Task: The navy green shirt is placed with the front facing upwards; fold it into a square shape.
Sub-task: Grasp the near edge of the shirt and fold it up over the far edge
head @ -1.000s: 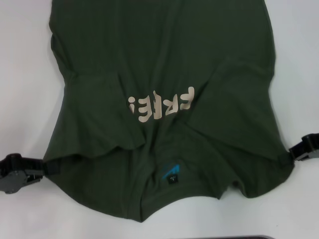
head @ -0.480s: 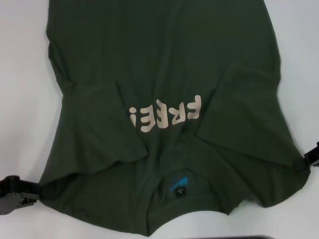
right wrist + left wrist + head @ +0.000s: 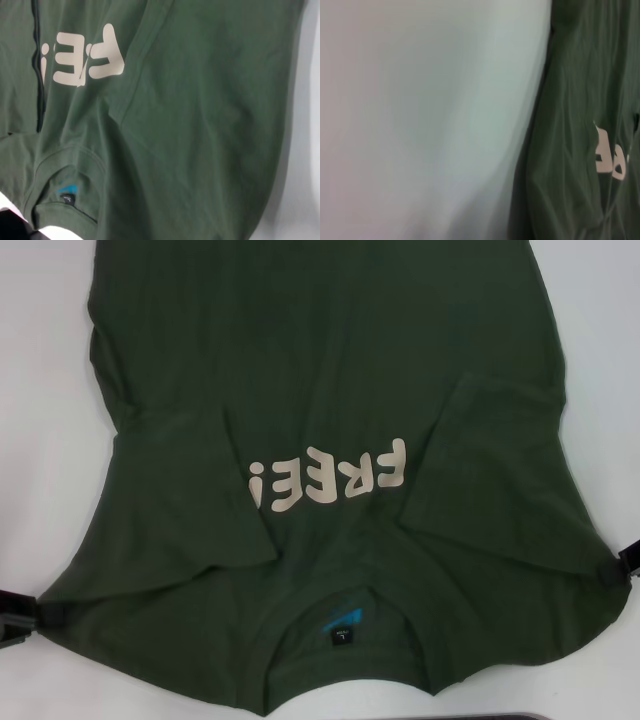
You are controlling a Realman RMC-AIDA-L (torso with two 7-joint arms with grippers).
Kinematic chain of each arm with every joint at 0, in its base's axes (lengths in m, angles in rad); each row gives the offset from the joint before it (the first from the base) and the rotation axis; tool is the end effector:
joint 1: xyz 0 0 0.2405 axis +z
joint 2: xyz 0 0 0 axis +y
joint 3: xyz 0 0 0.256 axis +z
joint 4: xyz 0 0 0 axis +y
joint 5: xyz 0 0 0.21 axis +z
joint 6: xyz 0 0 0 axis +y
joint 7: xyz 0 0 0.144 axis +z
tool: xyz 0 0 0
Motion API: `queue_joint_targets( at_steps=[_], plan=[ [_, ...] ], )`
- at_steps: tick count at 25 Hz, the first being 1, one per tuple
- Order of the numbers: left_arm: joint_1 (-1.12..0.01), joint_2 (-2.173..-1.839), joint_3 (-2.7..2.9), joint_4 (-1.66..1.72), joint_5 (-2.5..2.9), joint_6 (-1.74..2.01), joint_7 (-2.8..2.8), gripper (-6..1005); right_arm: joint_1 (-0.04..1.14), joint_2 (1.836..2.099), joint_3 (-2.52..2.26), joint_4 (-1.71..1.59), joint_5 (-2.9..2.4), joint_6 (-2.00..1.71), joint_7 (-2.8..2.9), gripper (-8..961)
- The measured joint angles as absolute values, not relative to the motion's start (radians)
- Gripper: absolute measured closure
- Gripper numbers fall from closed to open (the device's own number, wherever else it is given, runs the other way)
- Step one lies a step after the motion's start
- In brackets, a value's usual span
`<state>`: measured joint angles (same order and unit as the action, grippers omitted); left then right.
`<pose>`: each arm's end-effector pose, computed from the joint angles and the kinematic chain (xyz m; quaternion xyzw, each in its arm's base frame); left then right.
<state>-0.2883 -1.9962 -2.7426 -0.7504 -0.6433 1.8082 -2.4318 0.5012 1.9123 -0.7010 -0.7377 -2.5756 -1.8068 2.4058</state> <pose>-0.3776 0.2081 0.0525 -0.6176 -0.7757 -0.1271 0.0272 0.3406 0.2749 0.0612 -0.7416 0.6687 -0.0528 0.0074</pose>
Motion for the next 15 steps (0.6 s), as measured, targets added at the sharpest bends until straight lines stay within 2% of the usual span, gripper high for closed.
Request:
queue_joint_targets(
  at_steps=[15],
  plan=[
    [-0.276,-1.986,-2.753,-0.753,-0.639,1.795,-2.447,953,0.494,1.892,-0.669,-0.738,-2.576,-1.806,2.41,937]
  ],
)
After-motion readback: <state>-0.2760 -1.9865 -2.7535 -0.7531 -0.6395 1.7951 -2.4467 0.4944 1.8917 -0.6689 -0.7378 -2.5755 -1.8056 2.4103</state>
